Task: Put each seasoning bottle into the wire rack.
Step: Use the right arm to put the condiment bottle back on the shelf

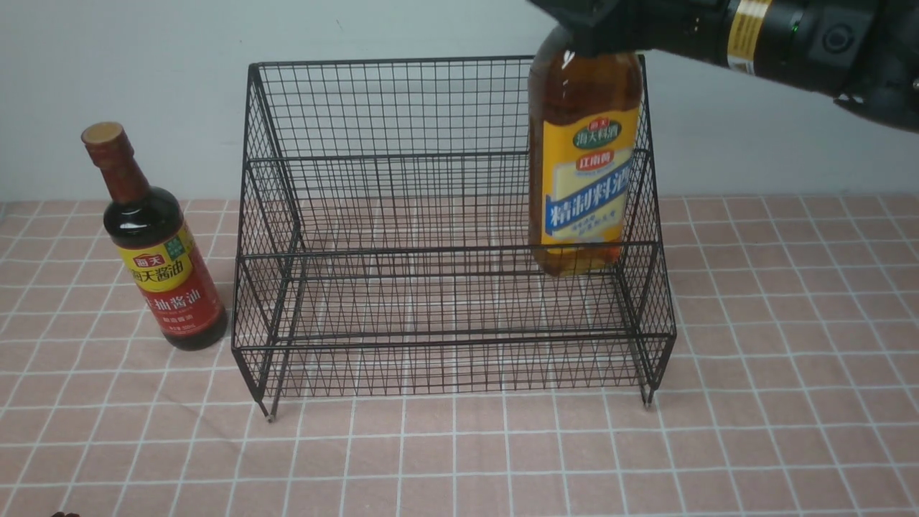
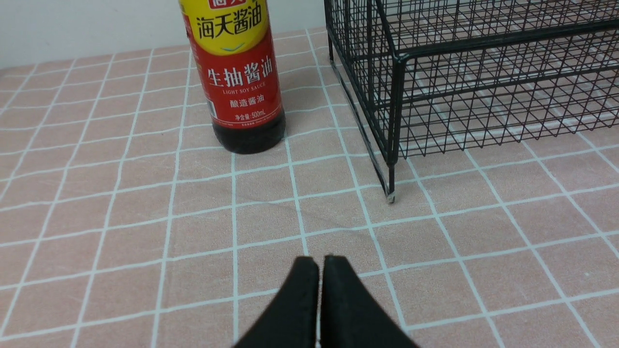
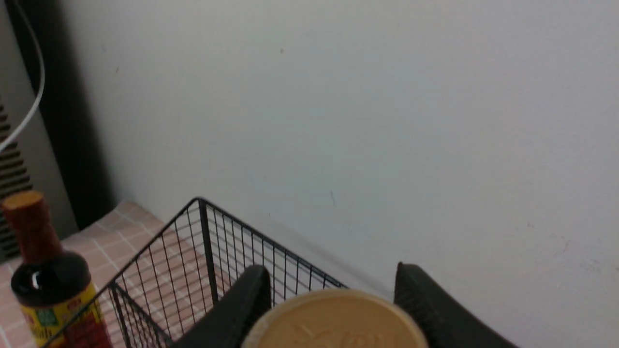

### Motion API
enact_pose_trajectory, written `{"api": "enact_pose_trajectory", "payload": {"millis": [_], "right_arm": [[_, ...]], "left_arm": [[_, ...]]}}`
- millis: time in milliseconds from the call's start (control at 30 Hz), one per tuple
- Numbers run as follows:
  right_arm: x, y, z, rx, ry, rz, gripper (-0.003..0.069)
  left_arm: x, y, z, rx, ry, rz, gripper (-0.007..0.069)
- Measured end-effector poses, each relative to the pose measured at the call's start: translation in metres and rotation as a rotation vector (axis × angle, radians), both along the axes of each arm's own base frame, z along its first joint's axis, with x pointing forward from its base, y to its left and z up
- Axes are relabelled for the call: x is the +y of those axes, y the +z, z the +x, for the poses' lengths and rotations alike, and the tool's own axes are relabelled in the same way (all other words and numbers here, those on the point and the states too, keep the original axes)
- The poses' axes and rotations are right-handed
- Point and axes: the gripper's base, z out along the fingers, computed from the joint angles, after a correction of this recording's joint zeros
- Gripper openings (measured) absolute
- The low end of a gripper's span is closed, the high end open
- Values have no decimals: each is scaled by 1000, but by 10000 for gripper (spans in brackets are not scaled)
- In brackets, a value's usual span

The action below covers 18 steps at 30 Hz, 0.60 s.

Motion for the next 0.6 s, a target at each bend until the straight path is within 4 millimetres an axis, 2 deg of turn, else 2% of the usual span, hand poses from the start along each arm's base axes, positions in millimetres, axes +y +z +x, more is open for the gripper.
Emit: {"api": "enact_pose_trajectory", "payload": {"millis": [167, 333, 500, 600], "right_arm": [[1, -7, -2, 10, 22, -94, 310], [1, -8, -2, 32, 22, -92, 310], [2, -12, 5, 114, -5, 53, 310], [5, -21, 13, 185, 0, 156, 310]], "left_arm": [[0, 0, 0, 0, 0, 0, -7], [0, 0, 0, 0, 0, 0, -7], [0, 0, 0, 0, 0, 0, -7], [0, 0, 0, 0, 0, 0, -7]]}}
